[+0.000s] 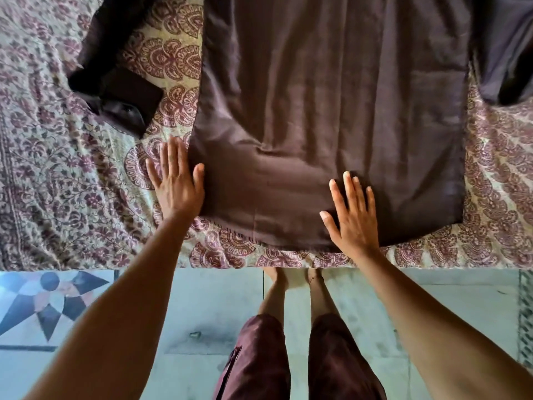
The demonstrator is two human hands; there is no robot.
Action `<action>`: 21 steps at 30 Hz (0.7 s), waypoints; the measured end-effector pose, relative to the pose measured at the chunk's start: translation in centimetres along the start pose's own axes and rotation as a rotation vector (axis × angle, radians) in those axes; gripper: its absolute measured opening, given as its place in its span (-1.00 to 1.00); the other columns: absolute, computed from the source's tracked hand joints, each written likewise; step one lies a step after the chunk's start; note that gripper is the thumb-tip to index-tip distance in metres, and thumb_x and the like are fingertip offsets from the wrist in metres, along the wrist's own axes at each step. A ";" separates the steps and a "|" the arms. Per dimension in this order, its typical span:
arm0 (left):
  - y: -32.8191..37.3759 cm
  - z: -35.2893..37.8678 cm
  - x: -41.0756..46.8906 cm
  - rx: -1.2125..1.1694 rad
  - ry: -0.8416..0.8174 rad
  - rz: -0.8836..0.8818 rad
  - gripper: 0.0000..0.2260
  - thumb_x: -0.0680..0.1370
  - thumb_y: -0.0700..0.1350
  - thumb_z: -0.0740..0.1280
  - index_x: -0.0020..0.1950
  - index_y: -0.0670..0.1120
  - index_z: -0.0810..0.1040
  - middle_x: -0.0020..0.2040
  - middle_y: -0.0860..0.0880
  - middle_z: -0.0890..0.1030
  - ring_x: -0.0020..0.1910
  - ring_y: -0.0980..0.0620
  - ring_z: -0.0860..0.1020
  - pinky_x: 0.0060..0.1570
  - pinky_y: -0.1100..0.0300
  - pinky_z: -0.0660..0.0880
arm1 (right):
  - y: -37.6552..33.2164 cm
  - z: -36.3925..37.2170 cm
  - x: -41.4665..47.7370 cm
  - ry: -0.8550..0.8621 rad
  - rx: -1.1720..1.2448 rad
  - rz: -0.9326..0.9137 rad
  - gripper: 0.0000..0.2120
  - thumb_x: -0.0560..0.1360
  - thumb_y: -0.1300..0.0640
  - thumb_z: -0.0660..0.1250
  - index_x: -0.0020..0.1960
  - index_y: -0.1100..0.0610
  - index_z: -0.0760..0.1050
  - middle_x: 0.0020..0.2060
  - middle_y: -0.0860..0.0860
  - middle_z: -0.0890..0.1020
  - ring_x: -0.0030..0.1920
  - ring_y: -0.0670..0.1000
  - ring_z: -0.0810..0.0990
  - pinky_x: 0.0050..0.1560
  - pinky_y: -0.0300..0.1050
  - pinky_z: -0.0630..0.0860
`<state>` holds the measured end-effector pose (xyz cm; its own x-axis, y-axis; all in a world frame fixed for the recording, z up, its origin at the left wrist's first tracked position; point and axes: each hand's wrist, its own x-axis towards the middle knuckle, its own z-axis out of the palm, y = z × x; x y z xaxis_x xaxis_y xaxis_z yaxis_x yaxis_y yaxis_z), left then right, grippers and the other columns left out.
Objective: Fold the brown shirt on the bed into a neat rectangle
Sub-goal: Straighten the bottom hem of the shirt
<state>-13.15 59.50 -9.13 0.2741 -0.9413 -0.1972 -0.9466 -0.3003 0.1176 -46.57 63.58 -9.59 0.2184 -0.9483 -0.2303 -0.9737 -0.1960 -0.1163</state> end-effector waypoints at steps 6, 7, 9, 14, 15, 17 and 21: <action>11.8 1.9 -2.4 0.034 -0.056 0.658 -0.48 0.56 0.15 0.07 0.48 -0.02 0.24 0.49 -0.09 0.25 0.46 -0.04 0.24 0.41 -0.06 -0.01 | -0.7 -0.5 1.2 0.072 0.023 0.133 -0.43 0.56 -0.12 -0.01 0.48 0.16 0.16 0.47 0.19 0.20 0.45 0.18 0.20 0.41 0.13 0.04; 12.1 2.2 -1.5 0.061 -0.076 0.745 -0.50 0.56 0.16 0.07 0.47 0.02 0.25 0.49 -0.07 0.26 0.46 -0.04 0.25 0.41 -0.06 0.02 | -0.4 -0.4 1.3 0.057 0.011 0.143 -0.41 0.56 -0.14 -0.02 0.48 0.17 0.14 0.47 0.19 0.18 0.45 0.18 0.18 0.42 0.13 0.02; 10.8 2.1 1.5 0.070 -0.082 0.726 -0.49 0.55 0.17 0.08 0.48 0.07 0.22 0.50 -0.05 0.24 0.46 -0.05 0.24 0.41 -0.07 0.05 | 0.2 -0.1 1.3 0.041 0.002 0.134 -0.38 0.55 -0.17 -0.03 0.50 0.16 0.11 0.48 0.18 0.15 0.47 0.17 0.15 0.43 0.13 -0.02; 2.8 -0.2 7.8 -0.005 -0.012 0.034 -0.46 0.60 0.15 0.00 0.54 0.00 0.01 0.55 -0.05 0.01 0.53 -0.04 -0.01 0.45 -0.13 -0.17 | 0.3 0.4 1.1 0.068 0.008 0.142 -0.39 0.55 -0.17 -0.02 0.50 0.13 0.11 0.49 0.17 0.15 0.47 0.14 0.14 0.44 0.11 -0.03; 2.2 -0.6 7.9 -0.011 -0.001 -0.041 -0.46 0.61 0.15 -0.03 0.54 -0.04 -0.01 0.56 -0.07 -0.01 0.53 -0.04 -0.04 0.46 -0.15 -0.17 | 0.3 0.3 1.2 0.066 0.011 0.139 -0.39 0.55 -0.16 -0.01 0.50 0.13 0.11 0.48 0.17 0.15 0.47 0.15 0.14 0.44 0.11 -0.03; 3.6 -0.7 6.6 -0.023 0.036 -0.037 -0.45 0.62 0.13 -0.04 0.54 -0.09 -0.01 0.56 -0.09 -0.02 0.53 -0.04 -0.06 0.46 -0.14 -0.17 | 0.4 0.1 1.3 0.066 0.024 0.125 -0.40 0.55 -0.15 0.00 0.50 0.14 0.12 0.48 0.17 0.16 0.46 0.16 0.16 0.44 0.11 -0.02; 11.7 1.2 -0.6 -0.051 -0.047 0.390 -0.44 0.59 0.14 0.01 0.52 -0.09 0.09 0.53 -0.11 0.10 0.51 -0.06 0.07 0.44 -0.06 -0.15 | 1.4 -0.6 1.2 0.095 0.075 0.203 -0.42 0.57 -0.11 -0.03 0.49 0.19 0.13 0.47 0.20 0.18 0.46 0.16 0.16 0.44 0.07 -0.02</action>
<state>-24.59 56.74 -8.85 -0.1135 -0.9784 -0.1725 -0.9682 0.0700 0.2402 -47.72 61.99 -9.50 0.0082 -0.9862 -0.1651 -0.9887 0.0167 -0.1491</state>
